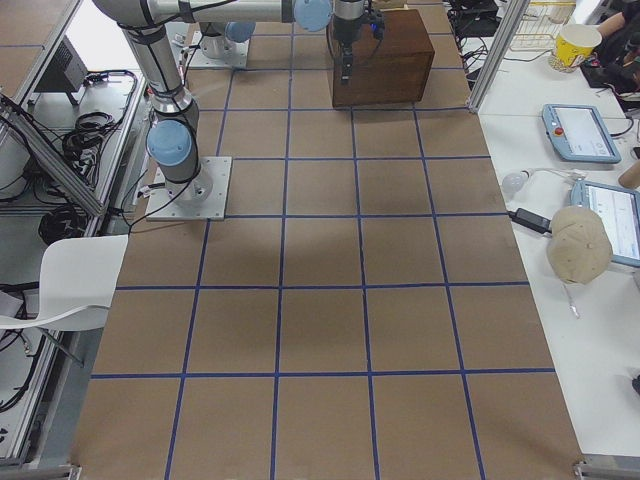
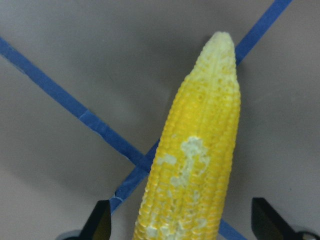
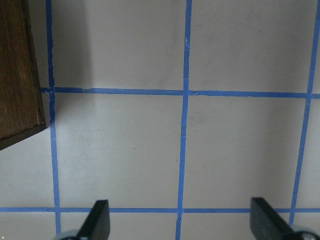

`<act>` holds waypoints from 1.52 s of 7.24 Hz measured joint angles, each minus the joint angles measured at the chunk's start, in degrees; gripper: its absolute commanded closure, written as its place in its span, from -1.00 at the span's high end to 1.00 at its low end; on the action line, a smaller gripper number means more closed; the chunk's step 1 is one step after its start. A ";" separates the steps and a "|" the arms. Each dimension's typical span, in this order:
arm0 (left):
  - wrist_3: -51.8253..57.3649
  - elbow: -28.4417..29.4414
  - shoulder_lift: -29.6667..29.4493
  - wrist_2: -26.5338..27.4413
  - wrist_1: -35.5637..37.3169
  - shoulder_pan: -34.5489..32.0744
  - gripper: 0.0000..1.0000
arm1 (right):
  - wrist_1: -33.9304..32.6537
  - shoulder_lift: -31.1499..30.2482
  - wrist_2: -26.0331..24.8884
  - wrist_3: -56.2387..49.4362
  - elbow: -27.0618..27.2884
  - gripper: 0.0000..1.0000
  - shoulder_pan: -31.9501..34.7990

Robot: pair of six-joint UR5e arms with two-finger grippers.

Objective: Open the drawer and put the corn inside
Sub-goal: 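Close the left gripper on the yellow corn cob and lift it, then carry the corn cob with the left gripper over the open drawer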

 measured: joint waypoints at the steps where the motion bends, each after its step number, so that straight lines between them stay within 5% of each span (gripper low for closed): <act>1: 0.53 -0.18 -0.02 0.10 -0.07 0.01 -0.24 | 0.00 0.00 0.00 0.00 0.00 1.00 0.00; 2: 0.97 -0.19 -0.07 0.24 -0.15 0.01 -0.63 | 0.00 0.00 0.00 0.00 0.00 1.00 0.00; 3: 1.78 -0.01 -0.28 0.31 -0.10 -0.02 -0.71 | 0.00 0.00 0.00 0.00 0.00 1.00 0.00; 8: -1.16 0.43 1.62 -0.72 0.06 -1.60 -0.71 | 0.00 0.00 0.00 0.00 0.00 1.00 0.00; 11: -13.32 0.41 7.71 -1.00 -2.65 -9.62 -0.69 | 0.00 0.00 0.00 0.00 0.00 1.00 0.00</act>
